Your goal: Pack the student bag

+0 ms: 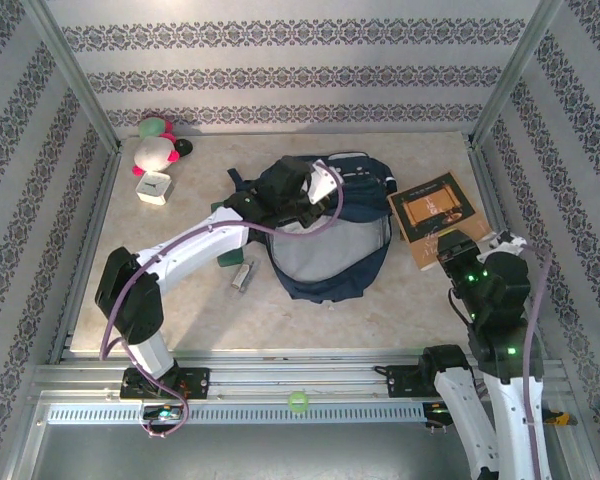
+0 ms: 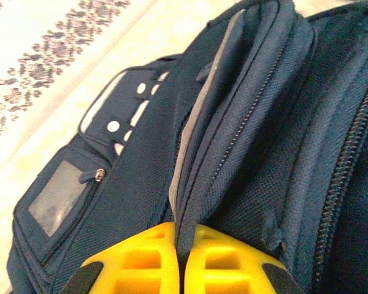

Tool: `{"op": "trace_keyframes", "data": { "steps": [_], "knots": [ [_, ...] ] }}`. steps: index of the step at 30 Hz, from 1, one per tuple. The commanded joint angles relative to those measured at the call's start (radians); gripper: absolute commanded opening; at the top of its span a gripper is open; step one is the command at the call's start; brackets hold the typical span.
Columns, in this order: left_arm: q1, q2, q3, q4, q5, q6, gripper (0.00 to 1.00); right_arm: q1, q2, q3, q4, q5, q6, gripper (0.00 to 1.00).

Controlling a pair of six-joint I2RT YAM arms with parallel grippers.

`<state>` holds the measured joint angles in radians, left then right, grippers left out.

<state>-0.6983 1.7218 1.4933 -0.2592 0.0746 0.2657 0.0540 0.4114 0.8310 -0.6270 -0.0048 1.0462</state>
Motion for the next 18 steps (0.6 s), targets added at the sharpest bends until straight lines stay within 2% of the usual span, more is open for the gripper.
{"op": "trace_keyframes", "data": {
  "steps": [1,4,8,14,18],
  "knots": [
    [0.034,0.015,0.088,-0.045,-0.052,-0.144,0.00,-0.013,-0.005,0.050,-0.081,0.053,0.032,0.00],
    [0.050,0.022,0.123,-0.055,-0.026,-0.216,0.00,-0.011,0.023,0.014,-0.071,-0.029,0.060,0.00],
    [0.056,0.039,0.143,-0.059,0.005,-0.272,0.00,0.021,0.036,-0.091,0.088,-0.164,0.147,0.00],
    [0.056,0.085,0.181,-0.055,0.049,-0.366,0.00,0.251,0.031,-0.212,0.240,-0.055,0.236,0.00],
    [0.056,0.090,0.196,-0.055,0.083,-0.381,0.00,0.389,0.103,-0.344,0.584,-0.001,0.287,0.00]
  ]
}}
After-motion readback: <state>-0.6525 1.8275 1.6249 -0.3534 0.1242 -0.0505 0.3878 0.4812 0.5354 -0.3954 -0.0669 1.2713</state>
